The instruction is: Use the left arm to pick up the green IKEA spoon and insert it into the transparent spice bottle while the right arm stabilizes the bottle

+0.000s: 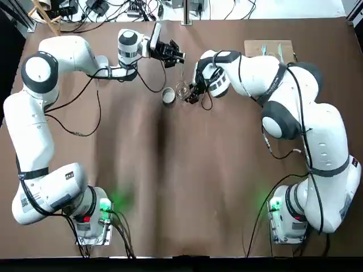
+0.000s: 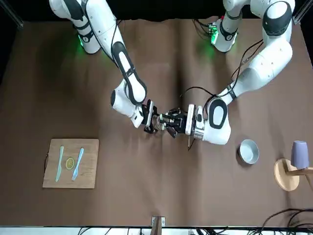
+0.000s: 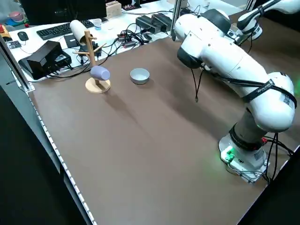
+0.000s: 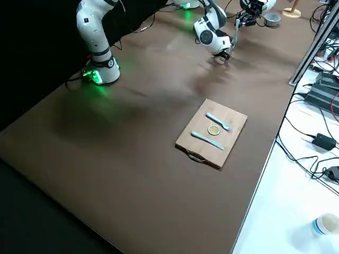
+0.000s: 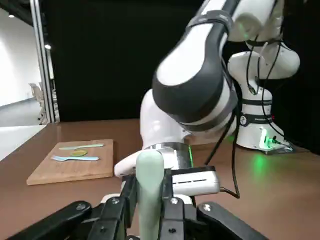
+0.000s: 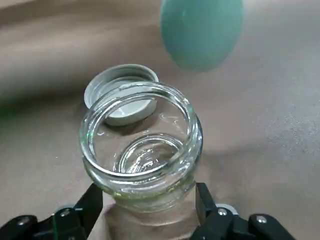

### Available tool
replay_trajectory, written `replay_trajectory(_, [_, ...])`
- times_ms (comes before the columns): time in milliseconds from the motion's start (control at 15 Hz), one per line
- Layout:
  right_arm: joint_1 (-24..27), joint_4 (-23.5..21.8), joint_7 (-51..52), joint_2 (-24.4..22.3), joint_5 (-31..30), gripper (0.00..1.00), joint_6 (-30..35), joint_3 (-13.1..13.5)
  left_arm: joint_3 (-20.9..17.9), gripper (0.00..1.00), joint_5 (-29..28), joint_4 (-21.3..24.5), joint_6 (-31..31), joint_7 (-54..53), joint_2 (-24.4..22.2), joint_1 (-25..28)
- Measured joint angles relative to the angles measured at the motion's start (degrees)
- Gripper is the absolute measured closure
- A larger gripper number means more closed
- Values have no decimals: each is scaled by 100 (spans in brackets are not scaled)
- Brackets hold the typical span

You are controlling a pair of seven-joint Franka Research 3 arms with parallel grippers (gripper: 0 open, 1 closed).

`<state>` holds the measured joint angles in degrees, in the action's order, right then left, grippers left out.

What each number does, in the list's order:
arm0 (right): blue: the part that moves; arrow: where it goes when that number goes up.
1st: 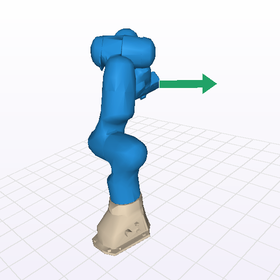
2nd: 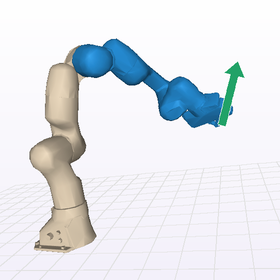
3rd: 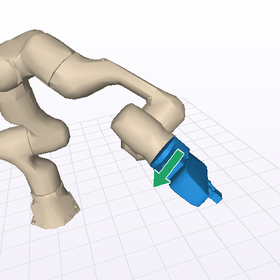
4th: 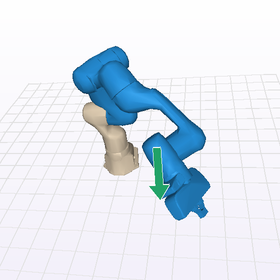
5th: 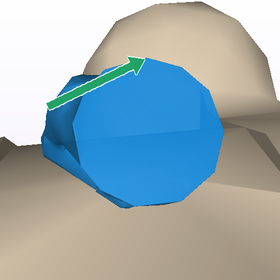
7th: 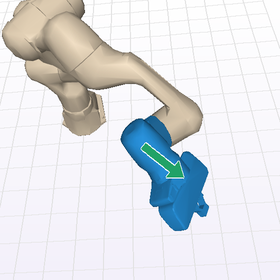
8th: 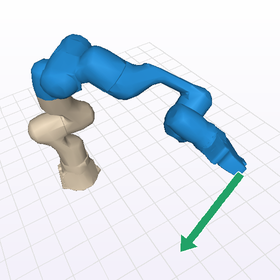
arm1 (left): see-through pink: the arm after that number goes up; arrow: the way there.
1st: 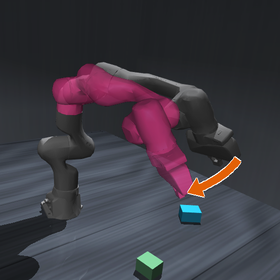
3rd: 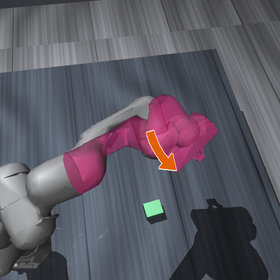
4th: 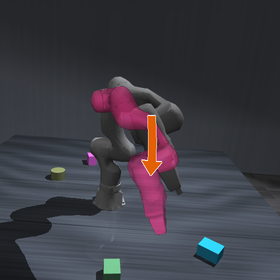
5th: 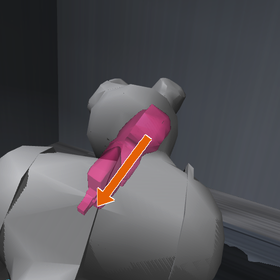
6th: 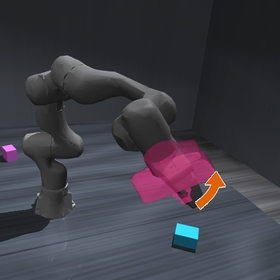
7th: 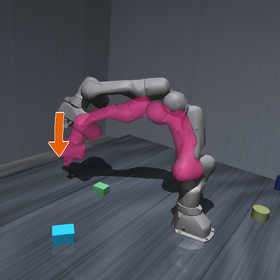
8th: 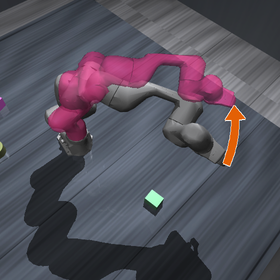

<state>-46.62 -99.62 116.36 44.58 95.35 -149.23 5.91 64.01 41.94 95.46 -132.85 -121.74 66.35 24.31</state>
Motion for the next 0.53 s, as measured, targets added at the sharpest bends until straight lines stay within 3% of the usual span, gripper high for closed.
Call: replay_trajectory(533, [-4,0,0,0,1,19,1,-1,-2,76,0,586,1,-314,-1,195])
